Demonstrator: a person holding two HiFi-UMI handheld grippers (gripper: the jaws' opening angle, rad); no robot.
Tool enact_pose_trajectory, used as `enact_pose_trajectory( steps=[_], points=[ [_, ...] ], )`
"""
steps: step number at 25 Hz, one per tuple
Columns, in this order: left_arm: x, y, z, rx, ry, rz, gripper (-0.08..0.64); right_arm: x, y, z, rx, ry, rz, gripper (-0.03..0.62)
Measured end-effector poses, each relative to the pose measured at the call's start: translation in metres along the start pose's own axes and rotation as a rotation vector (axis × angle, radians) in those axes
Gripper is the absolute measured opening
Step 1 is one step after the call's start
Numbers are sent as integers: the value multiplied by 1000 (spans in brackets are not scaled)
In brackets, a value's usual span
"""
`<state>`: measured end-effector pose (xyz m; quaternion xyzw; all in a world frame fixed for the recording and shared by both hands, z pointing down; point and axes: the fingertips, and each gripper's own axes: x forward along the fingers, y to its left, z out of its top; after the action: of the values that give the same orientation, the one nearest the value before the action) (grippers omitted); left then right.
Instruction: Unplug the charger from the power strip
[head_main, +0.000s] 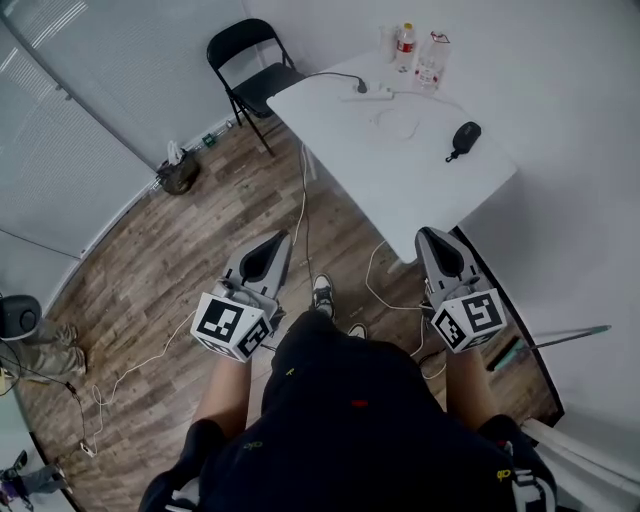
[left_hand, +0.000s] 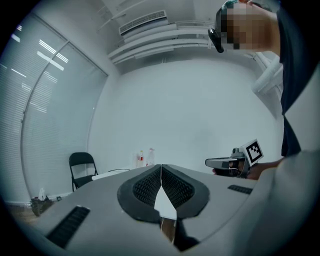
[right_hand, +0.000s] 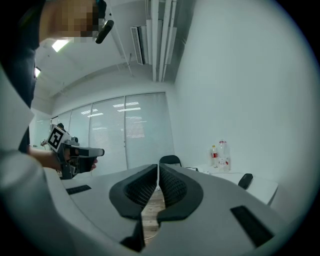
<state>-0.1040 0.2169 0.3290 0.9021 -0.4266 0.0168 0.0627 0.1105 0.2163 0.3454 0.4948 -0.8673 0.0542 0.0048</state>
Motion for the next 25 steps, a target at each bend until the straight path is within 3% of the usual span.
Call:
enact_pose_trajectory(
  steps=[10, 25],
  points=[
    [51, 56, -14, -40, 23, -17, 23, 56, -29, -12, 10, 46, -38, 28],
    [172, 223, 6, -76, 27, -59, 23, 255, -80, 26, -66, 42, -71, 28]
  ],
)
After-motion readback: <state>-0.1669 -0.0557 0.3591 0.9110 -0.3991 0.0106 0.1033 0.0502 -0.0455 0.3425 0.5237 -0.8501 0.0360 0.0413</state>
